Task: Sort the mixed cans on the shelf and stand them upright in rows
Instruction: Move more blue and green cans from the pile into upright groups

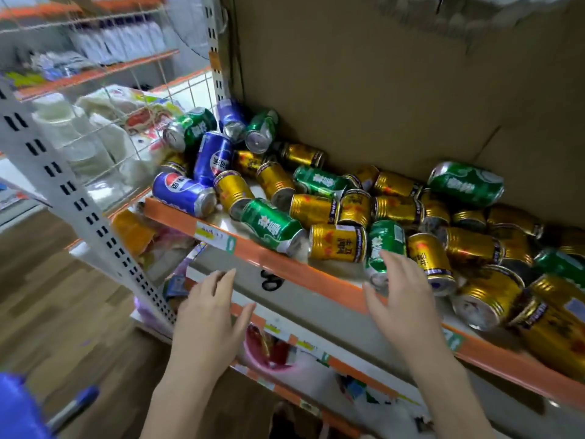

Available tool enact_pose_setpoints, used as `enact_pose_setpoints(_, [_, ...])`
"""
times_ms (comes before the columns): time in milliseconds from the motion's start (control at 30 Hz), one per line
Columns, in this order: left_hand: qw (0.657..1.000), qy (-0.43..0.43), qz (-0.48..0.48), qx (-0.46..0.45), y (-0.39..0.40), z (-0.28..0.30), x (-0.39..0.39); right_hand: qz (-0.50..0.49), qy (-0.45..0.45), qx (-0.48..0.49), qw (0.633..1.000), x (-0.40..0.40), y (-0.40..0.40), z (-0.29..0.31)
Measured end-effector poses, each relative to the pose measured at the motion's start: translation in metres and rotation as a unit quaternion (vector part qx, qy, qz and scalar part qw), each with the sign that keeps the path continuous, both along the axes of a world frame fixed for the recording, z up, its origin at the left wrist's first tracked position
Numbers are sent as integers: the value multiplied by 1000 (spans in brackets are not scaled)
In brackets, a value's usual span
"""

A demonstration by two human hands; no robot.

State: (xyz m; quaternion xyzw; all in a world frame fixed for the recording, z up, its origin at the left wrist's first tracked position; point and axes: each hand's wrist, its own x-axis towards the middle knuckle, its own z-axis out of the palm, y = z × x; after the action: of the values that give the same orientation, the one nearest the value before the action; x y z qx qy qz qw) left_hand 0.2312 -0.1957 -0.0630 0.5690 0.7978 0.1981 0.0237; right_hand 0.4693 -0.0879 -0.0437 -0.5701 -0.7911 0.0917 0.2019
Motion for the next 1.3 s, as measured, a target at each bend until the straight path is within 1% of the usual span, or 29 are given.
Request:
enact_pose_setpoints(100, [1000, 9, -13, 11, 32, 4, -15, -32, 21, 7, 999, -12, 22, -2])
enact_pose_setpoints(200, [1000, -5, -9, 25, 69, 19, -33, -50, 37, 11, 998, -28, 48, 4])
enact_pose_setpoints(300, [999, 2, -10, 53, 103, 35, -55, -57, 49, 17, 997, -42, 74, 12])
enact_pose_setpoints(433, [998, 29, 7, 51, 137, 42, -82, -44, 54, 6, 998, -67, 111, 15])
enact_pose_setpoints(500, [998, 39, 12, 39, 143, 37, -97, -28, 50, -2, 998, -84, 124, 14])
enact_pose_setpoints(633, [997, 51, 63, -1, 143, 31, -122, 20, 43, -19, 999, -123, 143, 12])
enact_pose_setpoints(700, [995, 61, 75, 6, 142, 30, -137, 48, 33, -18, 998, -144, 151, 12])
enact_pose_setpoints(867, [995, 26, 84, 55, 150, 39, -178, 88, 35, -20, 995, -192, 168, 15])
enact_pose_setpoints(967, [995, 20, 76, 65, 161, 45, -199, 87, 37, -19, 995, -221, 181, 21])
enact_pose_setpoints(1067, [995, 20, 61, 73, 174, 48, -216, 78, 44, 6, 996, -253, 200, 35])
enact_pose_setpoints(1200, [997, 12, 35, 64, 189, 50, -231, 50, 8, -17, 999, -290, 231, 44])
enact_pose_setpoints(1300, [997, 8, 31, 71, 196, 46, -236, 42, 40, -13, 998, -304, 239, 38])
